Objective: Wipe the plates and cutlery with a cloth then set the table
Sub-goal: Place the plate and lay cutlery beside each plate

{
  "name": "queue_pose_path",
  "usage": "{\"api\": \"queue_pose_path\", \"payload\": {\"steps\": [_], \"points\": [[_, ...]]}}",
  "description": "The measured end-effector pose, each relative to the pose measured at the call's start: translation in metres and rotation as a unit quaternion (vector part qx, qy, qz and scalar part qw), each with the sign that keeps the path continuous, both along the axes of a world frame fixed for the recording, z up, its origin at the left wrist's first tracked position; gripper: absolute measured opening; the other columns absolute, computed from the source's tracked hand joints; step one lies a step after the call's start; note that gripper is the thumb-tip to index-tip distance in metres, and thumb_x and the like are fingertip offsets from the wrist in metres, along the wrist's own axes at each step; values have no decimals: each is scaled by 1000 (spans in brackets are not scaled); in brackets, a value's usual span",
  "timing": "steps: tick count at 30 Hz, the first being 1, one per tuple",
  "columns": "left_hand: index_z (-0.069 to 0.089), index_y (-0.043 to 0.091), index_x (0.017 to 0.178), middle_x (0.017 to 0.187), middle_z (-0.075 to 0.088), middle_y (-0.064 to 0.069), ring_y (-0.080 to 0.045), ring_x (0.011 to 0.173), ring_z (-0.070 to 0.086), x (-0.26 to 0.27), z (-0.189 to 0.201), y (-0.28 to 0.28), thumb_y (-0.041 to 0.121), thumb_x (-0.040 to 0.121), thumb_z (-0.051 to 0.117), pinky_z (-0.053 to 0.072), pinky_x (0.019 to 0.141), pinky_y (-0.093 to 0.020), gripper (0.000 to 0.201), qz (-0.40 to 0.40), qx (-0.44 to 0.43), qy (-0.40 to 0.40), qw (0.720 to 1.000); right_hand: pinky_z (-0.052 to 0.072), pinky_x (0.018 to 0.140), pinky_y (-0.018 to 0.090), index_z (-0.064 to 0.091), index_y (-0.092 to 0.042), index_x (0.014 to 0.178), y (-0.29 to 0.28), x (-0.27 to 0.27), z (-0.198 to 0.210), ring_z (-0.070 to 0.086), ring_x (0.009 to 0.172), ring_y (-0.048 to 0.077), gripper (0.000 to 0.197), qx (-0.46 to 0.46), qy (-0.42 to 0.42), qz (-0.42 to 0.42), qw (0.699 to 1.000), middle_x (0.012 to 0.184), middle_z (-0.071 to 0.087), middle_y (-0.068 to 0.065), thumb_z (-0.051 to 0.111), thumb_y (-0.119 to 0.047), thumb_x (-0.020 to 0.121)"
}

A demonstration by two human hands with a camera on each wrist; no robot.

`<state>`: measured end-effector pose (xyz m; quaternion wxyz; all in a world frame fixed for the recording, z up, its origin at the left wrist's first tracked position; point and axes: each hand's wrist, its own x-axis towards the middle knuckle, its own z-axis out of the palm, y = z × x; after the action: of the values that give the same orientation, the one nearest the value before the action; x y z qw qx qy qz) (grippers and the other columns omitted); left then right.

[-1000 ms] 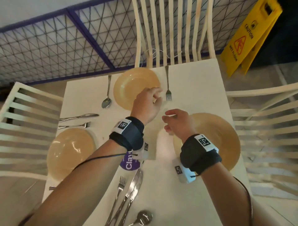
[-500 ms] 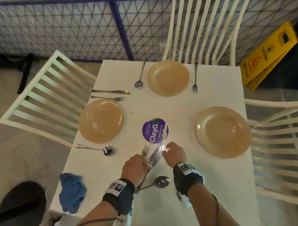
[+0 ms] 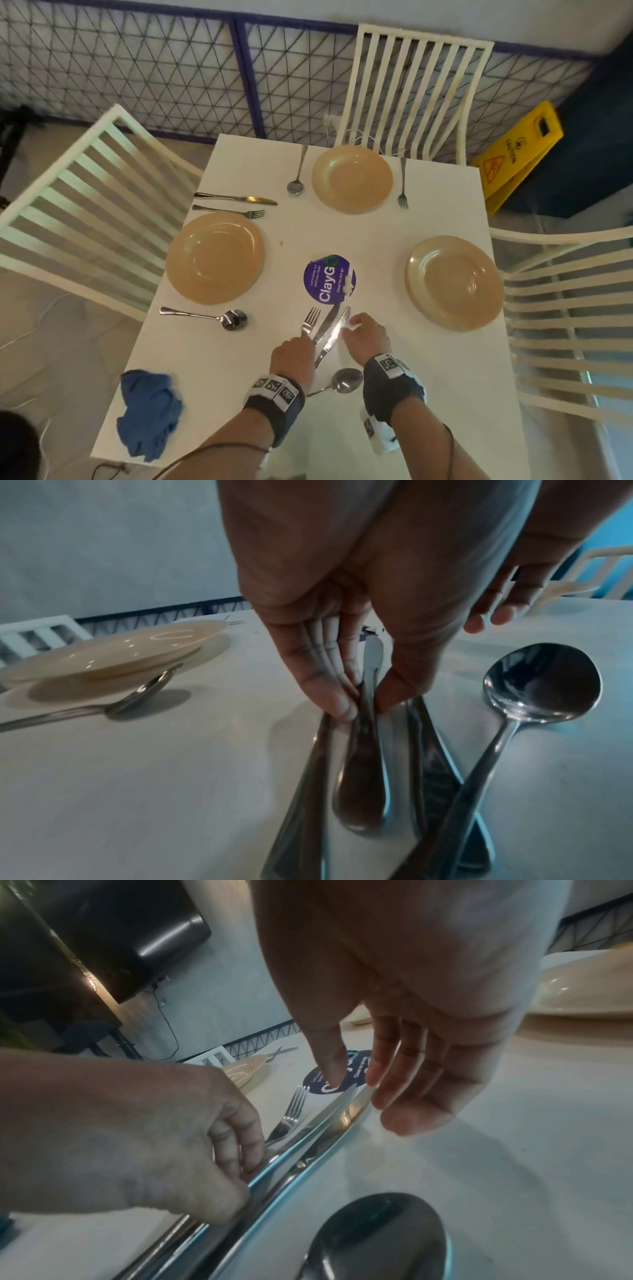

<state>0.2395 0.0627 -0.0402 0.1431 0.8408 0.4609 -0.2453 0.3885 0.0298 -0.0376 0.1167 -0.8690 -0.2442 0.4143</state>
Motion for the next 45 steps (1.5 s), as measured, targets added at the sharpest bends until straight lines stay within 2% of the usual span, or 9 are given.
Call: {"api": "queue_pose_path", "payload": {"steps": [8,12,16,20,25,31,35,39,45], "points": [[48,7,141,119,70,-5,-26,109,68,5,8,7,15,102,42,52,87,-35,40,-5,-7,-11,1000,48,94,31,65,-24,118,3,5,8,64,112,27,33,33,28,-40,998,122,70,3,63,-40,89],[52,16,130,114,67,-3,-23,99,66,9,30,14,26,99,47,49,80,-30,33,54,-24,-81,995,59,88,42,70,-24,101,9,13,14,71,88,24,27,91,70,-74,991,92,76,-3,61,-46,88],[57,19,114,95,69,1,-18,80,62,25,64,24,26,95,53,45,69,-27,21,113,-60,-215,968,61,74,37,71,-21,97,17,21,40,66,68,17,26,153,162,-74,972,83,74,3,60,-43,89],[60,23,110,90,71,9,-5,80,69,49,93,41,25,92,70,58,75,-22,21,228,-144,-398,877,53,72,30,71,-20,105,11,34,67,65,76,15,27,186,254,-46,948,93,71,1,54,-40,99],[59,23,100,91,76,-6,-23,79,76,81,112,64,17,91,73,64,77,-40,18,301,-206,-500,786,53,80,32,69,-14,111,-14,69,87,68,86,15,25,208,366,-55,905,94,73,1,54,-33,103],[75,6,101,92,79,-10,-22,82,74,116,132,86,27,97,65,61,82,-36,24,420,-226,-590,652,54,71,34,68,-2,102,-21,132,78,65,73,23,14,298,376,-202,854,82,65,12,61,-13,98],[79,11,99,89,73,-15,-19,75,66,125,131,85,26,87,70,59,78,-32,21,434,-268,-607,610,56,65,30,67,1,99,-14,191,68,63,70,22,10,341,405,-281,800,79,62,13,63,-8,96],[76,2,101,74,69,-15,-19,63,63,145,117,61,3,88,71,55,56,-20,14,423,-270,-564,656,57,69,31,66,-2,95,6,248,60,63,69,21,8,362,428,-332,759,76,63,10,69,-9,92],[75,12,106,67,67,-3,-19,58,59,204,62,38,-12,90,61,55,61,-37,32,350,-241,-463,778,56,63,29,61,-9,86,63,296,40,58,64,19,11,323,362,-316,815,79,61,9,67,-9,94]]}}
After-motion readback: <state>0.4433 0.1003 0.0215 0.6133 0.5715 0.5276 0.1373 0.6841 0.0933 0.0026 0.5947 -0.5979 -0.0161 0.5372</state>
